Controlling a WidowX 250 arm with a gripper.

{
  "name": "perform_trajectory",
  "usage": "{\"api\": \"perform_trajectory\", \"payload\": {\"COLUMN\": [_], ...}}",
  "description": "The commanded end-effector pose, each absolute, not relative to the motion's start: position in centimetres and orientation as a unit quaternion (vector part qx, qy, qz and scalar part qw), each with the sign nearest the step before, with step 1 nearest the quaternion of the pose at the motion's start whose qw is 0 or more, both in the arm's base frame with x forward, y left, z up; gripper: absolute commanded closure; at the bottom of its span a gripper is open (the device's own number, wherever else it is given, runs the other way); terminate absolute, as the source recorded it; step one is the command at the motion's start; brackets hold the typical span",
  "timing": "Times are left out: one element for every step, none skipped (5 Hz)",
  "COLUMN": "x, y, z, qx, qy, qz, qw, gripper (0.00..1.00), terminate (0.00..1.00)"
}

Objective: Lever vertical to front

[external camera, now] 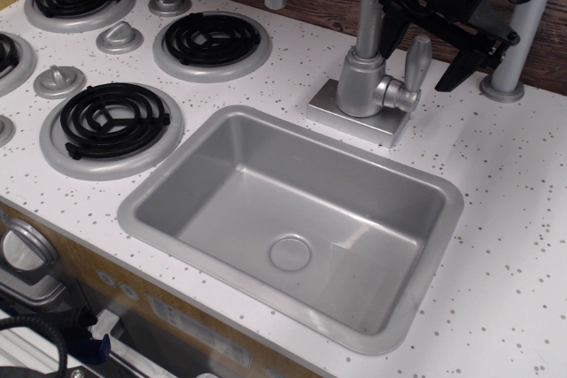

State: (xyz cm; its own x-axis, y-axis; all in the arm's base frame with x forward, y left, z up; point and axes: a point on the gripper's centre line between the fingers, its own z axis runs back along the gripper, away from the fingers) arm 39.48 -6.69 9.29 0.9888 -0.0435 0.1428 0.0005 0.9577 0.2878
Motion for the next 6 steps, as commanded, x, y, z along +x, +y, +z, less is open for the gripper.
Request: {"api": "perform_trajectory", "payload": {"x": [41.3,41.9,42.2,42.5,42.4,41.6], "y": [-6.6,-6.5,-6.4,-6.3,-6.2,-6.2], "z": [11.3,11.1,10.9,10.7,10.5,10.3], "qx": [0.136,0.132,0.13,0.128,0.126,0.125], "qy": [-0.115,-0.122,-0.123,-0.121,-0.116,-0.114], "qz": [-0.028,-0.035,-0.036,-0.033,-0.027,-0.015], "qw": [0.984,0.983,0.983,0.984,0.985,0.985], "gripper": [0.0,0.0,0.0,0.0,1.0,1.0], "terminate": [0.0,0.0,0.0,0.0,0.0,0.0]}}
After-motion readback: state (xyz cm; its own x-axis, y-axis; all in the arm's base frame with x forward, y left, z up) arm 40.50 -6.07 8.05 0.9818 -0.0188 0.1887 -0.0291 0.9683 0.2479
